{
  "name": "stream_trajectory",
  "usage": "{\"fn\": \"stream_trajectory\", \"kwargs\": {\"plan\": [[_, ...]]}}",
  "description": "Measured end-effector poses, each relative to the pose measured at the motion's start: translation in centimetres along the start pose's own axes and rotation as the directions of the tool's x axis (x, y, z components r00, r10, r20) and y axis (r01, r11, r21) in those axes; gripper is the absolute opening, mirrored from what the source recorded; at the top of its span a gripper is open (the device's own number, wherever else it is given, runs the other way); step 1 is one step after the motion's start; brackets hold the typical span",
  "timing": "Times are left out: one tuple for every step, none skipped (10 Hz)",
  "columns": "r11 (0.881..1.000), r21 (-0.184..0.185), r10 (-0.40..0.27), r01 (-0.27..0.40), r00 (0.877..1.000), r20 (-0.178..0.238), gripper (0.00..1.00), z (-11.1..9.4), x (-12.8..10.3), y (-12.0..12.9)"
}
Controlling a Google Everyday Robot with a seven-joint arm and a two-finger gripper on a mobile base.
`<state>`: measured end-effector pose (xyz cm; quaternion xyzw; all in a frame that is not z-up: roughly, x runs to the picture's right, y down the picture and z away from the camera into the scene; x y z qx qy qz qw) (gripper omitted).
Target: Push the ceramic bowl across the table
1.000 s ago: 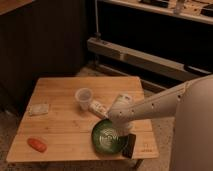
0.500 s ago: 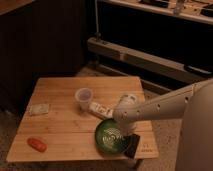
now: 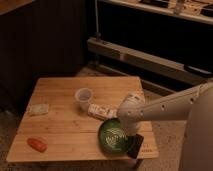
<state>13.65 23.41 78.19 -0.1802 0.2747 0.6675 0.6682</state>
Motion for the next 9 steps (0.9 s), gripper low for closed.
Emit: {"fn": "stream_trajectory", "kwargs": {"plan": [[1.000,0.002,0.009,-0.009,1.000,-0.007,0.00,0.1,0.0,-0.4],[1.000,0.007,0.024,-0.024,1.000,-0.012,0.00,0.3,0.1,-1.2],[0.999,0.010,0.033,-0.033,0.999,-0.014,0.00,0.3,0.1,-1.6],[0.999,0.013,0.041,-0.041,0.999,-0.015,0.00,0.3,0.0,-2.0],[0.998,0.016,0.055,-0.055,0.998,-0.017,0.00,0.2,0.1,-2.5],[0.998,0.020,0.064,-0.063,0.998,-0.016,0.00,0.1,0.0,-2.9],[0.997,0.020,0.072,-0.072,0.997,-0.019,0.00,0.1,0.1,-3.3],[0.997,0.020,0.073,-0.073,0.997,-0.021,0.00,0.1,0.1,-3.6],[0.998,0.009,0.058,-0.058,0.998,-0.023,0.06,-0.1,0.1,-3.9]]}}
